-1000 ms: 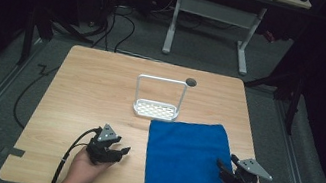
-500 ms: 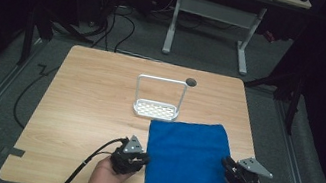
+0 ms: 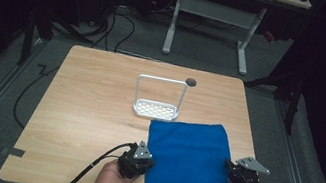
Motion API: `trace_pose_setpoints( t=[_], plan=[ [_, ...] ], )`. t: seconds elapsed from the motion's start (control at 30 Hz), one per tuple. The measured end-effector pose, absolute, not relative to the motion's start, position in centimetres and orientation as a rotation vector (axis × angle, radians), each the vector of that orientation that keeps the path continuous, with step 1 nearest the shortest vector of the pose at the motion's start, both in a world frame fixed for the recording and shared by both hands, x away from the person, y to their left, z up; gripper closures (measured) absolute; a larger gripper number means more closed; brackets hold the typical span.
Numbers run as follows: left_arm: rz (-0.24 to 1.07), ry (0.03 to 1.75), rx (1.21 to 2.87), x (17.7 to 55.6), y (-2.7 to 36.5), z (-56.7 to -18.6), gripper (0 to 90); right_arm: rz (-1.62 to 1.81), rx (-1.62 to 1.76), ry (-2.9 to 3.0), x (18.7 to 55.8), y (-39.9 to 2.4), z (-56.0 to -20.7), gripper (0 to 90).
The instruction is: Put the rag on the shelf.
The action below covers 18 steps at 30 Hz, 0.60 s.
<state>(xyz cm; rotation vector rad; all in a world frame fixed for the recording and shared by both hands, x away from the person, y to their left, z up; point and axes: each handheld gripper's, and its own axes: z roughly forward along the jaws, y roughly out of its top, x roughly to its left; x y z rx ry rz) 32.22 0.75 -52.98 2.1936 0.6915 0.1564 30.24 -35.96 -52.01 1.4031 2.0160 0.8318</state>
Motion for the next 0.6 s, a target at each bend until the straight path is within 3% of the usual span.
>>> trace_pose_setpoints(
  t=[0.6],
  plan=[
    [0.144,0.705,2.198,31.8,2.7,-52.9,90.0,0.827,1.383,2.093,29.6,-34.8,-52.5,90.0]
  ],
)
